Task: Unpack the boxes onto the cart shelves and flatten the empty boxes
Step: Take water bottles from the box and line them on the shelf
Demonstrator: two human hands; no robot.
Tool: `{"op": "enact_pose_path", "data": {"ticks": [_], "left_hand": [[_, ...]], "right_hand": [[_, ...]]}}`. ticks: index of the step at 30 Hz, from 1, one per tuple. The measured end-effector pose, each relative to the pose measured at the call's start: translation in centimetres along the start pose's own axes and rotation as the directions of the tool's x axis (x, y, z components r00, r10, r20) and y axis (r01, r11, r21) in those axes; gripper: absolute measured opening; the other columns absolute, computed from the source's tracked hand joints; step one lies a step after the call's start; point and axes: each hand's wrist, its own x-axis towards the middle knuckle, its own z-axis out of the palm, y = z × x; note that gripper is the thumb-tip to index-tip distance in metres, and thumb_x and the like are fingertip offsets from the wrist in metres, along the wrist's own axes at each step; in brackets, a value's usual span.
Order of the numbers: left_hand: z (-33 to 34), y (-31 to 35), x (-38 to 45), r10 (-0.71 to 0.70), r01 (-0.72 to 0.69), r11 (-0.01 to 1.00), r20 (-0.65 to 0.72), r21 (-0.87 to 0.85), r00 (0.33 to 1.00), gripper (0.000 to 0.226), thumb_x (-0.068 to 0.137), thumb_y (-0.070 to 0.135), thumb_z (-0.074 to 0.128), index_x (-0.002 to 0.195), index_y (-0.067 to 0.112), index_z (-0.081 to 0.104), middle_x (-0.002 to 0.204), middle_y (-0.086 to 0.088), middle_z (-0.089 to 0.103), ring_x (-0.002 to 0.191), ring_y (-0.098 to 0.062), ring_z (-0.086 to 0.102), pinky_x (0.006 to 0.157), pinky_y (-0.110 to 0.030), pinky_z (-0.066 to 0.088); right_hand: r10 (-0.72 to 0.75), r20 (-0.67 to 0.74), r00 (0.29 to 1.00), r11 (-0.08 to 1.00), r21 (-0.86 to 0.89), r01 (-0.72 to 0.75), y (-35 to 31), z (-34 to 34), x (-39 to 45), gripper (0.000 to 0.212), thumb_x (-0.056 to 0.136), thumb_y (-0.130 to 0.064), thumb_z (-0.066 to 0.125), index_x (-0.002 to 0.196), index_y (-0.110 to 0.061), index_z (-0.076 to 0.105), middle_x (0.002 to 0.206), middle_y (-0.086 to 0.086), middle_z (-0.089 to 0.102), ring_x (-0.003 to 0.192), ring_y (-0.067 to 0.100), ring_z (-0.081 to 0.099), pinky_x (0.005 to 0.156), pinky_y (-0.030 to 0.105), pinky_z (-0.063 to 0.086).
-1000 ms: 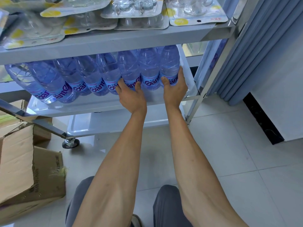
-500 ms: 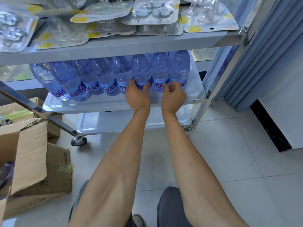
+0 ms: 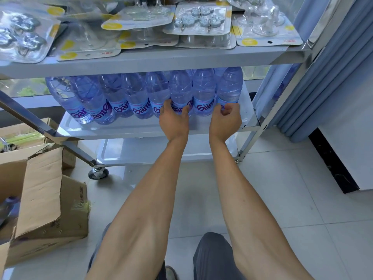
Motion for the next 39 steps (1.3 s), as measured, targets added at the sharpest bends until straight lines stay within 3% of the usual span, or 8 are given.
{"op": "enact_pose_path", "data": {"ticks": [2, 4, 7, 15, 24, 30, 36, 39], "left_hand": [[-0.4, -0.4, -0.2, 0.008, -0.008, 1.0, 0.019, -0.005, 1.0, 0.04, 0.085, 0.03, 0.075, 0.116, 0.008, 0.062, 0.11, -0.008, 0.068, 0.1, -0.026, 0.063, 0.088, -0.038, 0.051], [-0.8, -0.8, -0.3, 0.002, -0.002, 1.0, 0.017, 0.0, 1.0, 0.036, 0.086, 0.028, 0.074, 0.114, 0.008, 0.062, 0.107, -0.008, 0.068, 0.099, -0.026, 0.063, 0.085, -0.036, 0.05], [-1.4, -1.0, -0.3, 0.006, -0.006, 1.0, 0.029, 0.001, 1.0, 0.034, 0.087, 0.028, 0.074, 0.111, 0.007, 0.063, 0.105, -0.009, 0.069, 0.097, -0.026, 0.063, 0.085, -0.035, 0.05], [-0.3, 0.4, -0.4, -0.03, 0.031, 0.999, 0.033, -0.02, 0.999, 0.039, 0.085, 0.027, 0.076, 0.117, 0.011, 0.061, 0.112, -0.005, 0.07, 0.103, -0.027, 0.065, 0.09, -0.039, 0.052], [0.9, -1.3, -0.3, -0.078, 0.063, 0.965, 0.05, 0.256, 0.996, 0.041, 0.084, 0.033, 0.077, 0.111, 0.008, 0.06, 0.111, -0.011, 0.069, 0.102, -0.035, 0.064, 0.08, -0.038, 0.048], [0.8, -1.4, -0.2, -0.071, 0.056, 0.96, 0.045, 0.276, 0.996, 0.037, 0.084, 0.031, 0.077, 0.109, 0.009, 0.062, 0.109, -0.011, 0.07, 0.099, -0.034, 0.066, 0.082, -0.039, 0.051], [0.8, -1.4, 0.0, -0.111, 0.092, 0.958, 0.054, 0.27, 0.992, 0.037, 0.083, 0.034, 0.077, 0.106, 0.009, 0.062, 0.105, -0.009, 0.07, 0.097, -0.033, 0.065, 0.079, -0.035, 0.048], [0.8, -1.3, -0.2, -0.109, 0.091, 0.96, 0.054, 0.264, 0.993, 0.036, 0.084, 0.034, 0.076, 0.107, 0.009, 0.063, 0.105, -0.01, 0.07, 0.098, -0.034, 0.065, 0.08, -0.037, 0.049]], "right_hand": [[0.004, -0.055, 0.999, 1.0, -0.013, -0.005, -0.3, -0.5, 0.4, 0.024, 0.077, -0.013, 0.072, 0.098, -0.009, 0.06, 0.097, 0.004, 0.063, 0.091, 0.019, 0.057, 0.073, 0.027, 0.047], [0.016, 0.011, 1.0, 1.0, -0.02, -0.016, -0.6, -0.6, 1.0, 0.046, 0.079, -0.015, 0.075, 0.121, -0.01, 0.057, 0.119, 0.004, 0.06, 0.111, 0.019, 0.055, 0.085, 0.024, 0.046], [0.031, 0.153, 0.988, 0.999, -0.029, -0.027, -0.9, -0.4, 1.3, 0.057, 0.087, -0.02, 0.074, 0.136, -0.01, 0.049, 0.132, 0.005, 0.059, 0.12, 0.021, 0.058, 0.1, 0.034, 0.05], [0.005, 0.123, 0.992, 0.997, -0.076, 0.004, -0.4, -0.2, 1.6, 0.054, 0.087, -0.022, 0.075, 0.135, -0.014, 0.052, 0.126, 0.002, 0.064, 0.114, 0.02, 0.062, 0.094, 0.027, 0.049], [-0.014, 0.079, 0.997, 0.995, -0.093, 0.021, 0.5, 1.1, 2.1, 0.058, 0.087, -0.025, 0.075, 0.139, -0.012, 0.051, 0.131, 0.005, 0.063, 0.118, 0.023, 0.062, 0.099, 0.034, 0.049], [0.015, 0.086, 0.996, 0.988, -0.155, -0.002, 0.3, 2.0, 2.7, 0.059, 0.088, -0.026, 0.072, 0.141, -0.015, 0.05, 0.134, 0.003, 0.062, 0.121, 0.024, 0.059, 0.1, 0.045, 0.05], [0.042, 0.089, 0.995, 0.985, -0.171, -0.027, 0.3, 2.0, 2.2, 0.063, 0.087, -0.022, 0.071, 0.145, -0.014, 0.046, 0.142, 0.006, 0.052, 0.13, 0.025, 0.049, 0.104, 0.042, 0.044], [-0.012, -0.009, 1.0, 0.995, -0.103, 0.011, 0.1, 1.5, 0.1, 0.05, 0.078, -0.01, 0.072, 0.126, -0.008, 0.057, 0.121, 0.01, 0.058, 0.112, 0.026, 0.053, 0.089, 0.035, 0.044]]}}
